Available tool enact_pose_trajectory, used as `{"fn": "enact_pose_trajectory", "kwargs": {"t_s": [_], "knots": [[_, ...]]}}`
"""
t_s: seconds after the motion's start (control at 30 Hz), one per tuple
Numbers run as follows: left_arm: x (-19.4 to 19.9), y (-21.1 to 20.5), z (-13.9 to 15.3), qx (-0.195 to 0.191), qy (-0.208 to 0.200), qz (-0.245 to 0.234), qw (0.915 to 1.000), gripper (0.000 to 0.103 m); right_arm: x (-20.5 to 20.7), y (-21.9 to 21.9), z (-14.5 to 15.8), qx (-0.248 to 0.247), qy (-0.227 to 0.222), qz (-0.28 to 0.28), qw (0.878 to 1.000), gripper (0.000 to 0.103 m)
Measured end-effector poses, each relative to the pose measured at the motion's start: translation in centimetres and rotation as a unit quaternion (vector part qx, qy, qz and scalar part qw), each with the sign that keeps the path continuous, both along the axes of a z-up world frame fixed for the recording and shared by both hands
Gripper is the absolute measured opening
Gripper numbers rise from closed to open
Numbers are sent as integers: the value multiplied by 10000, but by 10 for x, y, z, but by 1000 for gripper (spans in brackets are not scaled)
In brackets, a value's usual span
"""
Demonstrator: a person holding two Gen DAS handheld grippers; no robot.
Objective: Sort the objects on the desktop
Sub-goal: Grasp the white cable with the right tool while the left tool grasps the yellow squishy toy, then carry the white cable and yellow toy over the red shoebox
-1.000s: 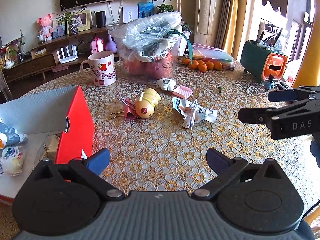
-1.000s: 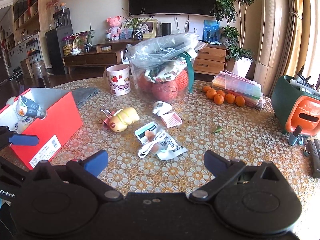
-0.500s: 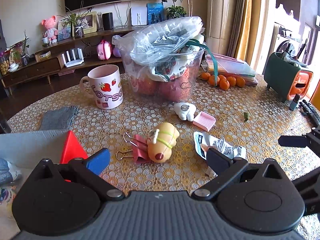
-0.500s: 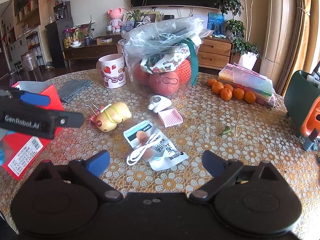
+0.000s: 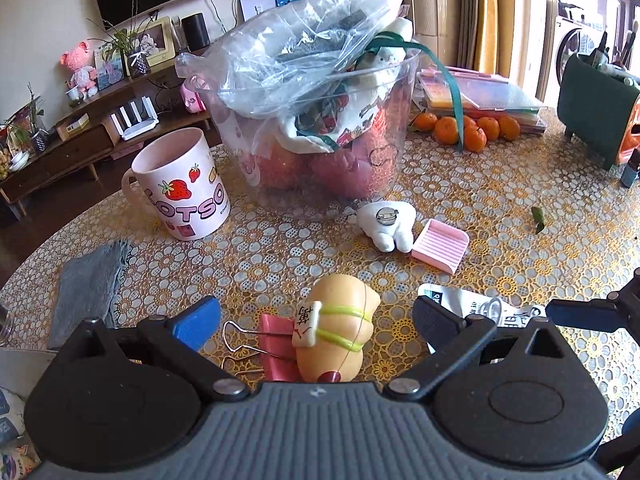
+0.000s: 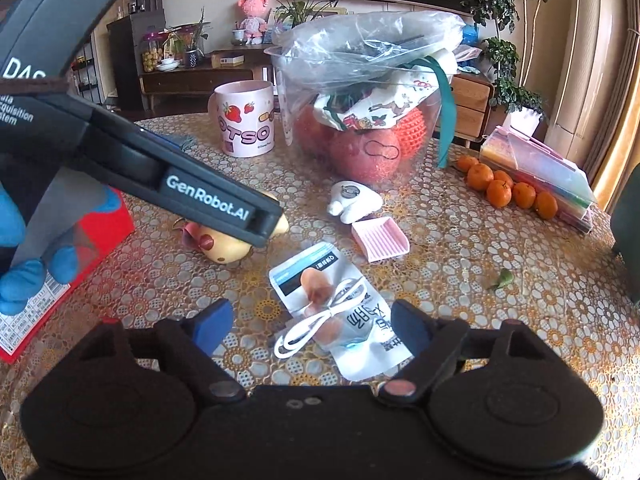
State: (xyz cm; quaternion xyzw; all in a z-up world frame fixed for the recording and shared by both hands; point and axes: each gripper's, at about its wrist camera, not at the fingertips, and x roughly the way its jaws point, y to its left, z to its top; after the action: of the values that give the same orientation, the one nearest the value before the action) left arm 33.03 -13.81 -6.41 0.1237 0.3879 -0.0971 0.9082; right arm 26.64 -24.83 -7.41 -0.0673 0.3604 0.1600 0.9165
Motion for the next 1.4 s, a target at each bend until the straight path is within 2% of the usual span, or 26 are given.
{"fn": "enact_pose_trajectory", "kwargs": {"t_s": [0.33,0.4,0.5,0.57,0.73,0.83,0.97,1.1,1.4], "knots": [[12,-4,-18,94,78,-164,9998,102,15,10,-21,-222,67,38,9997,74],[12,-5,-20,77,100,-175,9998,98,15,11,-21,-265,18,35,9996,66],[12,-7,-24,91,187,-219,9995,80,14,13,-21,-396,-79,9,9992,56],[13,-8,-27,85,283,-220,9993,63,14,13,-21,-459,-124,-7,9989,50],[11,-5,-29,26,358,-161,9992,49,11,16,-21,-522,-162,68,9985,36],[11,-3,-28,-44,390,-98,9992,48,10,17,-20,-480,-125,87,9987,22],[8,-2,-26,-71,374,-39,9993,45,9,13,-19,-340,-57,-14,9994,18],[4,1,-20,-163,357,-33,9992,44,6,5,-14,-183,-27,-136,9997,3],[-9,3,-13,-184,350,-29,9992,44,-5,-10,-11,-89,147,-232,9996,2]]}}
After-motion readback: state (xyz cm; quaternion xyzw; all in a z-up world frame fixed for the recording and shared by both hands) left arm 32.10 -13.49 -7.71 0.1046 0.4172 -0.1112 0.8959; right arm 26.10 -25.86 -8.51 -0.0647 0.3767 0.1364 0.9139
